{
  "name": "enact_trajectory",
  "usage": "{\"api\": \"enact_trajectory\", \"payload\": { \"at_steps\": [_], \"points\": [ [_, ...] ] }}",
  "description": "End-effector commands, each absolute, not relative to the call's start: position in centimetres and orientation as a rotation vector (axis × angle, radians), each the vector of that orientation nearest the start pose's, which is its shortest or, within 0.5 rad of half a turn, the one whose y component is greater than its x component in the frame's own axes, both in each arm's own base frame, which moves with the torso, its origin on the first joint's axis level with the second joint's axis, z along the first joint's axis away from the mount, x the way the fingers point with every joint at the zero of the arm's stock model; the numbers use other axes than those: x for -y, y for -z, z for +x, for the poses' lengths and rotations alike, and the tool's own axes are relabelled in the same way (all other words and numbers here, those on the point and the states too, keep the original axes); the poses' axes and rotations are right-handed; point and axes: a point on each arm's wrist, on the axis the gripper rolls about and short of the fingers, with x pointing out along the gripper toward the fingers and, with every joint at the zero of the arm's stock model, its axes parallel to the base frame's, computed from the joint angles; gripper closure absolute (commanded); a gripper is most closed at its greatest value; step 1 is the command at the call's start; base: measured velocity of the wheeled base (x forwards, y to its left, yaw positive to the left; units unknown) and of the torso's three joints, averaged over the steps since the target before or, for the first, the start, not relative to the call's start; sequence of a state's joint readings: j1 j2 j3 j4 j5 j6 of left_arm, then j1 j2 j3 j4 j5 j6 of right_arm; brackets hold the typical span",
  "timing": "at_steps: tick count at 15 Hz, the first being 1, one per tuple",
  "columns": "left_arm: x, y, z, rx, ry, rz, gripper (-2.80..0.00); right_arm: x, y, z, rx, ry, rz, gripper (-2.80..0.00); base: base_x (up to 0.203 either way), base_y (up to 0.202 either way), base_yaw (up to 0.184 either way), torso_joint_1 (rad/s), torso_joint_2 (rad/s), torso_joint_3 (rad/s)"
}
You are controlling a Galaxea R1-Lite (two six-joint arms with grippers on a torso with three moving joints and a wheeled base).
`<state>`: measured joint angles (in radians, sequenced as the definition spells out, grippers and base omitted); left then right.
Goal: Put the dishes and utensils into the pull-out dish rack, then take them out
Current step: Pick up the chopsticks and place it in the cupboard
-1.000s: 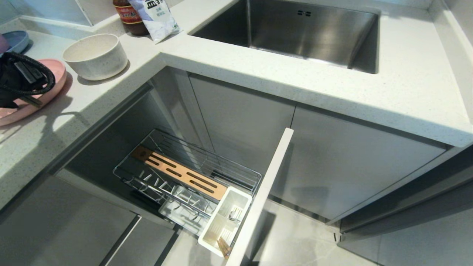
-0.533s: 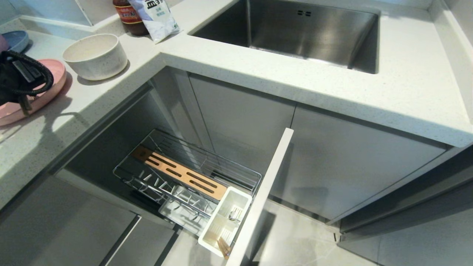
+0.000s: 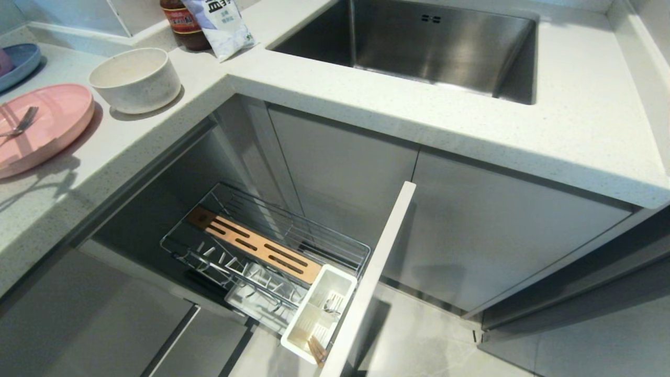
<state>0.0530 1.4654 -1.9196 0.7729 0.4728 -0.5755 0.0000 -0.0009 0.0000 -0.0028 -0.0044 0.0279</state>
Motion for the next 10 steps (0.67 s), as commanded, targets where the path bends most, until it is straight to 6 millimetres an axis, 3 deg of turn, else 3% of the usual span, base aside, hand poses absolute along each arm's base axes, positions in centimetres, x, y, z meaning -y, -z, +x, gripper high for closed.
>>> {"api": "enact_trajectory", "payload": {
  "at_steps": [1,6,8,10],
  "points": [
    [-0.4,-43.0,14.2,-0.063,-0.474,-0.546,0.00,0.0,-7.5,-2.3,0.005,0.005,0.028,0.00,0.000,0.000,0.000,0.000,0.00,0.000],
    [3.2,-44.1,9.5,-0.080,-0.076,-0.698,0.00,0.0,-7.5,-2.3,0.005,0.005,0.029,0.00,0.000,0.000,0.000,0.000,0.00,0.000],
    [4.1,-43.7,8.4,-0.155,0.067,-0.734,0.00,0.0,-7.6,-2.3,0.005,0.005,0.028,0.00,0.000,0.000,0.000,0.000,0.00,0.000],
    [4.8,-42.4,7.8,-0.344,0.201,-0.740,0.00,0.0,-7.6,-2.3,0.006,0.005,0.029,0.00,0.000,0.000,0.000,0.000,0.00,0.000]
  ]
}}
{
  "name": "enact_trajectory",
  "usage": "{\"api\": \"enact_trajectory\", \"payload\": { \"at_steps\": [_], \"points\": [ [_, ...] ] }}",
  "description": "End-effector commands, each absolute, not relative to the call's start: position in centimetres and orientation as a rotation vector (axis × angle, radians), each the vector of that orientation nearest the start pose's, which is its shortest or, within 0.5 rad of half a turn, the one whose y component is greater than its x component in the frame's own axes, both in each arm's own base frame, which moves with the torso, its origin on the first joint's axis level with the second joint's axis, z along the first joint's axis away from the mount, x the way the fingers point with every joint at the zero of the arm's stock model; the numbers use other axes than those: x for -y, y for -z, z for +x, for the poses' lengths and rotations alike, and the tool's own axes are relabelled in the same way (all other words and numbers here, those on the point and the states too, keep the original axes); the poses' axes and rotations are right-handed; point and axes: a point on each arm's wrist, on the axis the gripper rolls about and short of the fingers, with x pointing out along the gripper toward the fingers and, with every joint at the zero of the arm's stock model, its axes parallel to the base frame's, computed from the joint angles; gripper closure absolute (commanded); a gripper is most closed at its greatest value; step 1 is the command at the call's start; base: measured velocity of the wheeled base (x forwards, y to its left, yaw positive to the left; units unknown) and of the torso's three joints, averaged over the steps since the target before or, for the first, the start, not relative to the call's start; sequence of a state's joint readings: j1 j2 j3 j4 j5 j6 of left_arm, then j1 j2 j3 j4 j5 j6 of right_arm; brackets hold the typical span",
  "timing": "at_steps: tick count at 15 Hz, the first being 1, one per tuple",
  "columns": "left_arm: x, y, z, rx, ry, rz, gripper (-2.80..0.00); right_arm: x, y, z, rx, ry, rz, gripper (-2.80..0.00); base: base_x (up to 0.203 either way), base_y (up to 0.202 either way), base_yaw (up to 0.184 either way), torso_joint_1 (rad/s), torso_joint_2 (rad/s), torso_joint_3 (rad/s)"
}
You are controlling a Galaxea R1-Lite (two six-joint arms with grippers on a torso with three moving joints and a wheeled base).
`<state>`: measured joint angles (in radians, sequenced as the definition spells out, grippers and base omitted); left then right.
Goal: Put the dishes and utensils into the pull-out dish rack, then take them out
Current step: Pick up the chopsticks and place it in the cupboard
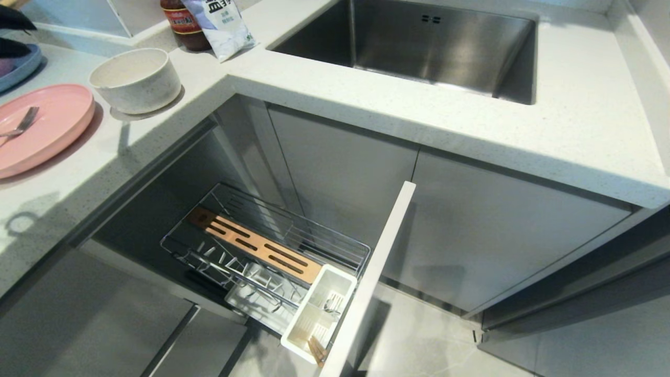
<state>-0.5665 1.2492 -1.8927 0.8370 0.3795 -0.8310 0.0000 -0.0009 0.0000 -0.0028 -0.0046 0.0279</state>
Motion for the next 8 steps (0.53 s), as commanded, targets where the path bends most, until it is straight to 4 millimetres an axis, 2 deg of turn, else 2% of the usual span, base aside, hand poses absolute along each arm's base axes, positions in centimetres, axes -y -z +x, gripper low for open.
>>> {"api": "enact_trajectory", "payload": {
  "at_steps": [1,5,6,8],
  "points": [
    [4.9,-41.9,7.5,-0.444,0.278,-0.736,0.00,0.0,-7.5,-2.3,0.005,0.005,0.029,0.00,0.000,0.000,0.000,0.000,0.00,0.000],
    [5.0,-39.1,6.0,-0.921,0.489,-0.665,0.00,0.0,-7.6,-2.3,0.006,0.005,0.028,0.00,0.000,0.000,0.000,0.000,0.00,0.000],
    [4.9,-38.4,5.6,-1.015,0.501,-0.628,0.00,0.0,-7.5,-2.3,0.005,0.005,0.029,0.00,0.000,0.000,0.000,0.000,0.00,0.000],
    [5.4,-37.6,6.1,-1.103,0.494,-0.559,0.00,0.0,-7.6,-2.3,0.006,0.005,0.028,0.00,0.000,0.000,0.000,0.000,0.00,0.000]
  ]
}}
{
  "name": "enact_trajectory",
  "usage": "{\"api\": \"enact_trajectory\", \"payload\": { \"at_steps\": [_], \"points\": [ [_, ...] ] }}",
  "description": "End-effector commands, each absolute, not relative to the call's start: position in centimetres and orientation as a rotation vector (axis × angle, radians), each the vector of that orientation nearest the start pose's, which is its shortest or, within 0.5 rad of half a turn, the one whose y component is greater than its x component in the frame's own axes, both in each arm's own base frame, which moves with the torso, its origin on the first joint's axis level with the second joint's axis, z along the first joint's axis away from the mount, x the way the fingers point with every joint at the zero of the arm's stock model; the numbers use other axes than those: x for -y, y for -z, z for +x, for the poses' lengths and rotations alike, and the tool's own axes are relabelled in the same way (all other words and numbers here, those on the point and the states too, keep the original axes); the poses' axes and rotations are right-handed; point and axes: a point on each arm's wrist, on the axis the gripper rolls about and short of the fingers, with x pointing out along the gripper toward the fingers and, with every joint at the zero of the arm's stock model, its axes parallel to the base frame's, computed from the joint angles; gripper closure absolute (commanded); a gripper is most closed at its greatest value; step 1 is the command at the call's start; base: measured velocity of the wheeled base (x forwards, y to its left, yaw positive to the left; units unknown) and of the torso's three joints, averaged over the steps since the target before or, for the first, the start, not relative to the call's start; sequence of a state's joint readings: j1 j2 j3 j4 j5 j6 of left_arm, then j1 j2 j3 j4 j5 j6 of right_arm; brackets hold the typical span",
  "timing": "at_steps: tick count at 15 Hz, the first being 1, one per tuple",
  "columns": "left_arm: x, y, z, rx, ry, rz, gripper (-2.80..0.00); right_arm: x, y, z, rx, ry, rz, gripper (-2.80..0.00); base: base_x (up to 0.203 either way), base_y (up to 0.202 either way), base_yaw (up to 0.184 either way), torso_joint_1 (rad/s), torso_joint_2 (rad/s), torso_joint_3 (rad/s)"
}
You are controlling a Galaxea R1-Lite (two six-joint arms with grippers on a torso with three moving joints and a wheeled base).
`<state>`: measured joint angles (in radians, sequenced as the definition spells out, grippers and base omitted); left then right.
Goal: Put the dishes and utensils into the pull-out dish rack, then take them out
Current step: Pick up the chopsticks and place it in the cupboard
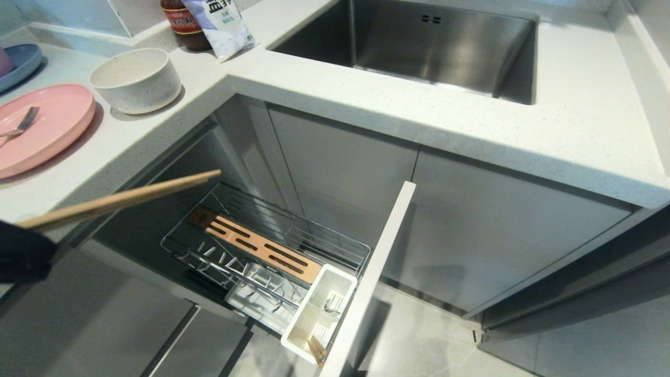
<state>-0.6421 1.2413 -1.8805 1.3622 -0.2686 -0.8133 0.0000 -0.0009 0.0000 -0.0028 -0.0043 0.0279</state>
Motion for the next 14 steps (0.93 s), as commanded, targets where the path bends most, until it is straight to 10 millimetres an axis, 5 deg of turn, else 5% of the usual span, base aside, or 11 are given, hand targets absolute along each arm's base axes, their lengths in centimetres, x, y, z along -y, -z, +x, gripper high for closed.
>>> {"api": "enact_trajectory", "payload": {
  "at_steps": [1,5,9,14],
  "points": [
    [6.2,-36.9,7.2,-1.174,0.460,-0.529,0.00,0.0,-7.5,-2.3,0.005,0.005,0.028,0.00,0.000,0.000,0.000,0.000,0.00,0.000],
    [7.1,-33.9,8.2,-1.428,0.386,-0.482,0.00,0.0,-7.6,-2.3,0.006,0.005,0.029,0.00,0.000,0.000,0.000,0.000,0.00,0.000],
    [7.9,-28.6,9.7,-1.583,0.305,-0.407,0.00,0.0,-7.5,-2.3,0.005,0.005,0.028,0.00,0.000,0.000,0.000,0.000,0.00,0.000],
    [9.3,-22.7,12.1,-1.509,0.348,-0.304,0.00,0.0,-7.5,-2.3,0.005,0.005,0.028,0.00,0.000,0.000,0.000,0.000,0.00,0.000]
  ]
}}
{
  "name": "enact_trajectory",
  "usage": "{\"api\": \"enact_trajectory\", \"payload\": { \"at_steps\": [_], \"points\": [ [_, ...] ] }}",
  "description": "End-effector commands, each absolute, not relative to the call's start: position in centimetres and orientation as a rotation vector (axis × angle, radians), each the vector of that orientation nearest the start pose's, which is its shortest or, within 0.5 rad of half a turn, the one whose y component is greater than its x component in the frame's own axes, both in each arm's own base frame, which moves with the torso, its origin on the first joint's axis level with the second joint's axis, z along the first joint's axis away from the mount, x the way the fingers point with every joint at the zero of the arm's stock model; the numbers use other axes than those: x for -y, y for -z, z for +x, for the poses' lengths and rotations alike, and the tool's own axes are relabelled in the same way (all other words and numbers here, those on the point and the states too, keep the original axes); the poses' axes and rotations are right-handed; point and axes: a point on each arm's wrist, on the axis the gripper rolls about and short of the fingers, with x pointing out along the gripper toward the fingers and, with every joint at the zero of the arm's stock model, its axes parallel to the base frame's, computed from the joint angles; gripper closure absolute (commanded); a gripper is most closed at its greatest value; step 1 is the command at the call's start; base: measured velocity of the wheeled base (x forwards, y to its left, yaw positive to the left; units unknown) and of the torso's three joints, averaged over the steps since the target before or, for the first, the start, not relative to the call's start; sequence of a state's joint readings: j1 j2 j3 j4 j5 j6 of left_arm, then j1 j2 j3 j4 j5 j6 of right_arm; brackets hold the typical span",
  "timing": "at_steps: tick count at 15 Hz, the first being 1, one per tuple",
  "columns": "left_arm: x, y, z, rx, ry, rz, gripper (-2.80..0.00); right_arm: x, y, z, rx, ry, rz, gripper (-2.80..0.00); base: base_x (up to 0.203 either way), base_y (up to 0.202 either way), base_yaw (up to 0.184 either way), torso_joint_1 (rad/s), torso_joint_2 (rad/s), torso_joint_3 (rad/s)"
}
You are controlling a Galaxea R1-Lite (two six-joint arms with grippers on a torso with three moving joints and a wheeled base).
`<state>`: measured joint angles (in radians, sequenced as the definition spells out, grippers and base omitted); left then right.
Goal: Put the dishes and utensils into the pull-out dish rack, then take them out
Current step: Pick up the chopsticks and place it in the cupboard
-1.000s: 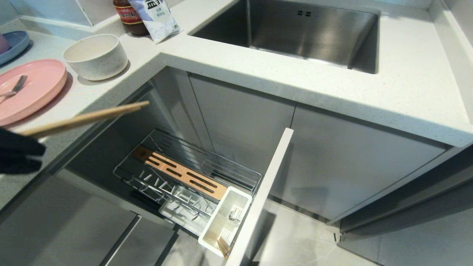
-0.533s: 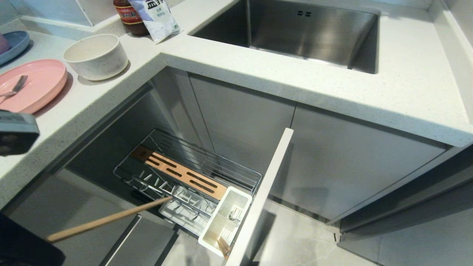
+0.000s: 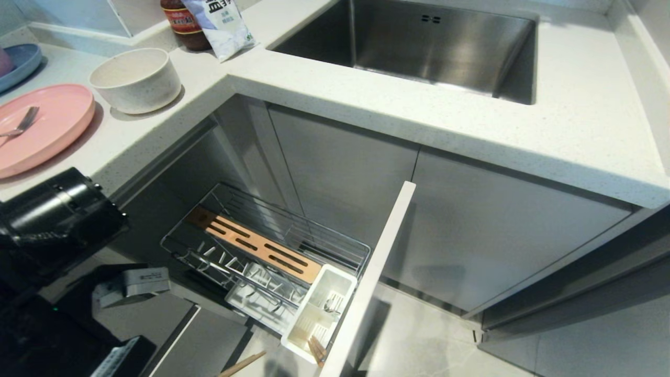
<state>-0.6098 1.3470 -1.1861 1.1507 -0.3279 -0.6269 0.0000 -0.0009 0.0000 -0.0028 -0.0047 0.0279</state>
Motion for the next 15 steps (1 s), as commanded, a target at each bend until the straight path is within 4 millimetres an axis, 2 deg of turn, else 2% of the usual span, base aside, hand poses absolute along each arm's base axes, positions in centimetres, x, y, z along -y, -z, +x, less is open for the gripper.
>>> {"api": "enact_trajectory", "payload": {
  "at_steps": [1,4,9,15],
  "points": [
    [9.7,-22.1,12.7,-1.500,0.349,-0.300,0.00,0.0,-7.5,-2.3,0.005,0.005,0.029,0.00,0.000,0.000,0.000,0.000,0.00,0.000],
    [11.3,-20.8,14.5,-1.487,0.369,-0.288,0.00,0.0,-7.5,-2.3,0.005,0.005,0.028,0.00,0.000,0.000,0.000,0.000,0.00,0.000],
    [13.5,-18.5,16.4,-1.561,0.351,-0.243,0.00,0.0,-7.5,-2.3,0.005,0.005,0.029,0.00,0.000,0.000,0.000,0.000,0.00,0.000],
    [15.0,-16.1,18.8,-1.555,0.269,-0.198,0.00,0.0,-7.5,-2.3,0.005,0.005,0.028,0.00,0.000,0.000,0.000,0.000,0.00,0.000]
  ]
}}
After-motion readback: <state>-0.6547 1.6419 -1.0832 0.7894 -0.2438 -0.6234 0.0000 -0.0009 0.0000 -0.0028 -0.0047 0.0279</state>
